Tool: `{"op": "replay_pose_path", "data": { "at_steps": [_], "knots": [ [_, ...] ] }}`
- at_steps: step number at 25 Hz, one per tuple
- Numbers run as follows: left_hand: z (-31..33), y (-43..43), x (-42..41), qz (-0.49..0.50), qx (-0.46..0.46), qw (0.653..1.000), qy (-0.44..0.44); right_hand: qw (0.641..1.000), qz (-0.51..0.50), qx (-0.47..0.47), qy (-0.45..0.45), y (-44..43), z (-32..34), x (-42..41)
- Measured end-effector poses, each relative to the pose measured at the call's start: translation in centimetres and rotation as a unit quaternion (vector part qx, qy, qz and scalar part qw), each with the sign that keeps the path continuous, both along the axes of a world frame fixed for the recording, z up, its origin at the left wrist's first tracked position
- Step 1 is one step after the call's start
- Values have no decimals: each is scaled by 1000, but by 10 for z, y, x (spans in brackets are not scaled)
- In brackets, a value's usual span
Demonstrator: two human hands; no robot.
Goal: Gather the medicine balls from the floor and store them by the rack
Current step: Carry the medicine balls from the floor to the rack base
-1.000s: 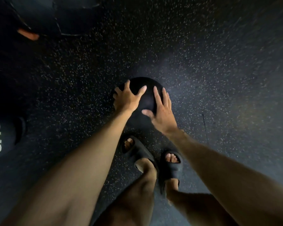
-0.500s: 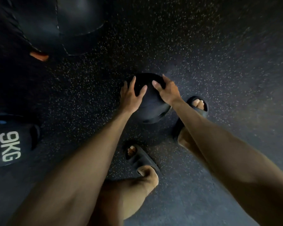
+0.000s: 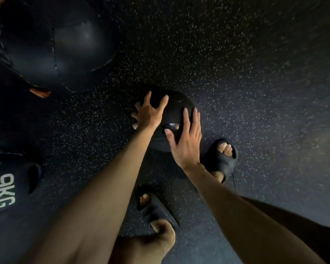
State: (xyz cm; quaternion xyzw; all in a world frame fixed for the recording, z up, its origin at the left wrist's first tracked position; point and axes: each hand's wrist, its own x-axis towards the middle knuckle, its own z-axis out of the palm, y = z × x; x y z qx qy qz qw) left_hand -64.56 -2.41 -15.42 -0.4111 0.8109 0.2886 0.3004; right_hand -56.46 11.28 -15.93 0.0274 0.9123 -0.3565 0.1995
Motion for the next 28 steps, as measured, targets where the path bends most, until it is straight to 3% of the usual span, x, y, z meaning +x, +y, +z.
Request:
{"op": "replay_pose_path", "data": {
  "at_steps": [2,6,10,12,15,17,19,22,24,28],
  "knots": [
    [-4,-9,-25,26,5,1000,8,1000,-18,-3,-22,-2,-6,-32],
    [17,-5,-9,4,16,993,115,992,-63,-9,-113,-5,-10,-116],
    [24,7,-26,2,85,994,72,968,-122,-37,-218,8,-25,-212],
    [22,14,-59,4,61,997,57,973,-127,-46,-190,12,-20,-221],
    [15,2,-115,36,55,997,38,997,-51,-31,-46,5,3,-184],
    [6,-12,-153,68,73,995,17,1000,-3,2,-3,-3,6,-166],
    [-1,-20,-177,86,62,994,11,1000,5,21,-17,-15,4,-186],
    [0,-24,-183,99,61,989,89,997,-6,45,-65,-30,8,-235],
    [12,-27,-175,71,79,986,129,993,-20,47,-110,-38,10,-277],
    [27,-39,-174,-31,137,982,125,978,-41,66,-196,-46,0,-362]
  ]
}}
